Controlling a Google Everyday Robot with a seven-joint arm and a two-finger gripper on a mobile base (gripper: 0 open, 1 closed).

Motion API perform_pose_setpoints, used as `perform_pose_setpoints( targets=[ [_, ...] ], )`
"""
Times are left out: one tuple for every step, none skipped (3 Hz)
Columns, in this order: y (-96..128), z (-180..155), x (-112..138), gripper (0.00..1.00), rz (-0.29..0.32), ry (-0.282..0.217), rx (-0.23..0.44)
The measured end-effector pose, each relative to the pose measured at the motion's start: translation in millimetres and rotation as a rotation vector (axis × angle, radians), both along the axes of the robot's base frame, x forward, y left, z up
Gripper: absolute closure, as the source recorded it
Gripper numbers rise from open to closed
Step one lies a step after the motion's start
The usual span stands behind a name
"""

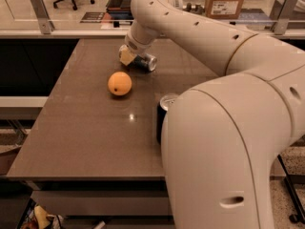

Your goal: Knock redbull can over

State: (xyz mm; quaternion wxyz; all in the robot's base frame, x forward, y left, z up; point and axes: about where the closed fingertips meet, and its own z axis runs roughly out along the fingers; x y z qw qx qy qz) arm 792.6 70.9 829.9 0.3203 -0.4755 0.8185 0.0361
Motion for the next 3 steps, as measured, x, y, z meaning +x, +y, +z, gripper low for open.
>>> perform_pose_setpoints(
  targets=[
    [0.0, -0.1, 0.0, 0.12, 0.0, 0.0, 0.0],
    [0.3, 0.9, 0.0, 0.0, 0.0, 0.001, 0.0],
    [0.3, 0.7, -0.1, 0.0, 0.0, 0.001, 0.0]
  ],
)
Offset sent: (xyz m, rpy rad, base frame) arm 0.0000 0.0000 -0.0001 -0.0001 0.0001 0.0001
